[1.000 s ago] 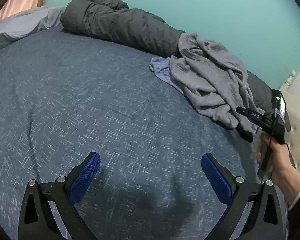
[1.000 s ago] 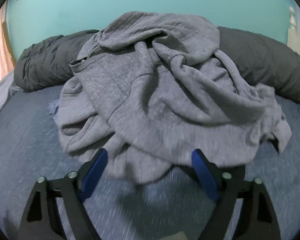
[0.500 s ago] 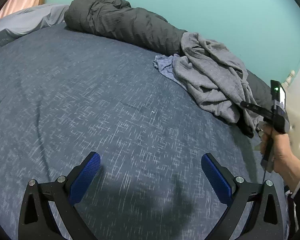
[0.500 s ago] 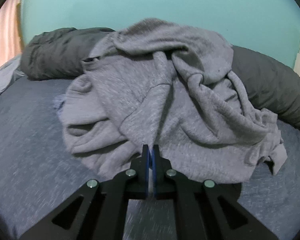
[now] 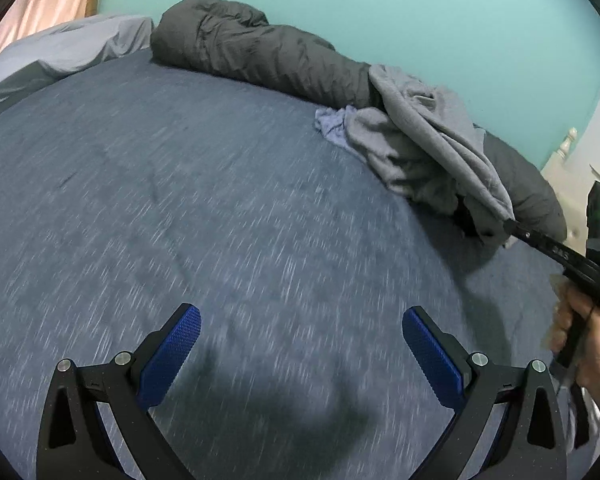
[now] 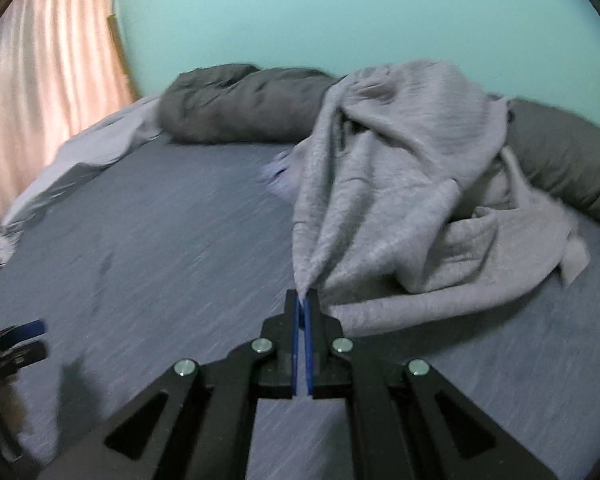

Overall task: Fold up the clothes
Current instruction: 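Lift and drag the sweatshirt with the right tool to spread it out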

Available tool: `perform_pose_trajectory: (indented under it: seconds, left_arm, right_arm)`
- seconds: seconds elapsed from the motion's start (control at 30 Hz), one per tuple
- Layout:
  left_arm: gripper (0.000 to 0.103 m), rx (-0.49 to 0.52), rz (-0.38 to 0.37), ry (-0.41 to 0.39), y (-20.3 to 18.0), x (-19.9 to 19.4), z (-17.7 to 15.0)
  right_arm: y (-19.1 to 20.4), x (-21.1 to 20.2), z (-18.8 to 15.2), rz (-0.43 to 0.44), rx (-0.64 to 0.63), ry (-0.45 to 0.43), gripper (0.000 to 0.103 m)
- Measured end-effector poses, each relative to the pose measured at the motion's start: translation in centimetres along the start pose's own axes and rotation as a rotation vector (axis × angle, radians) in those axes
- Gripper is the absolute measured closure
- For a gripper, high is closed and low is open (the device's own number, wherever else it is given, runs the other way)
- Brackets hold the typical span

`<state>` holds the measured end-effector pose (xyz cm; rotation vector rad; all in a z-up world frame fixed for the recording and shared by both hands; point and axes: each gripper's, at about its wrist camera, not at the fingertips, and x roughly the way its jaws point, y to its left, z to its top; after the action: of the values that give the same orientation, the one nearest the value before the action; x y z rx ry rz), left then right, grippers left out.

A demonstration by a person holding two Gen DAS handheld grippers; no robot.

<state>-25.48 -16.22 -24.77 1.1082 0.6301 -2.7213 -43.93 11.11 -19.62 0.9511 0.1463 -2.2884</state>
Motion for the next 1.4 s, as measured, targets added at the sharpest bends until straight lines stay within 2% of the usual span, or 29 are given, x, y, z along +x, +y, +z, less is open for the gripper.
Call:
perform_pose_trajectory:
  seconds: [0.1, 0.23, 0.27, 0.3, 0.37, 0.47, 0.63, 0.67, 0.7, 0.8, 0.97, 1.1, 1.3, 1.4]
  left_arm:
    - [0.0, -0.011, -0.006, 0.018, 0.9, -1.4, -2.2]
    - [0.0, -0.014, -0.012, 0.029, 1.7, -1.8, -3.7]
    - [0.0, -0.019, -0.015, 0.029, 1.8, -1.7, -3.8]
    - [0.0, -0.017, -0.014, 0.025, 2.0, -1.7, -3.9]
    - [0.0, -0.013, -0.011, 0.017, 2.1, -1.8, -4.0]
    - [0.0, -0.009, -0.005, 0.008, 2.2, -1.7, -4.1]
    - [0.0, 0.005, -0.005, 0.018, 1.9, -1.0, -4.6]
    - [0.0, 0.005, -0.011, 0.023, 1.8, -0.9, -4.7]
    - [0.0, 0.012, -0.015, 0.025, 1.7, -0.8, -4.8]
    - [0.0, 0.036, -0.012, 0.019, 1.5, -0.8, -5.0]
    - [0.0, 0.034, -0.001, 0.039, 1.7, -0.6, -5.4]
    - [0.0, 0.044, -0.024, 0.0, 1.2, -2.2, -5.1]
    - [0.0, 0.036, -0.052, -0.025, 1.6, -6.3, -5.9]
    - [0.0, 0.03, -0.06, -0.025, 2.1, -9.4, -7.0]
  right_arm:
    - [1.5, -0.8, -2.7, 0.039, 0.02, 0.056, 0.101]
    - [1.1, -1.1, -3.8, -0.013, 0.07, 0.049, 0.097]
    - [0.8, -1.2, -3.7, -0.037, 0.089, 0.033, 0.092]
    - [0.7, -1.0, -3.6, -0.064, 0.099, 0.024, 0.062]
    - [0.6, 0.0, -3.3, -0.1, 0.116, 0.023, 0.015]
    - [0.7, 3.5, -2.8, -0.116, 0.122, 0.092, 0.015]
    - [1.3, 8.6, -3.3, -0.276, 0.029, 0.168, 0.017]
    - [0.9, 9.3, -3.4, -0.28, 0.032, 0.192, 0.033]
    - [0.5, 9.9, -3.5, -0.282, 0.037, 0.211, 0.059]
    - [0.0, 9.2, -3.4, -0.249, 0.059, 0.164, 0.095]
    - [0.5, 4.7, -4.0, -0.206, 0.035, 0.134, 0.098]
    - [1.9, -0.7, -4.5, -0.159, 0.046, 0.084, 0.098]
    - [8.0, -9.4, -5.9, -0.069, -0.019, 0.036, 0.101]
    - [10.2, -11.8, -5.3, -0.035, -0.036, 0.026, 0.101]
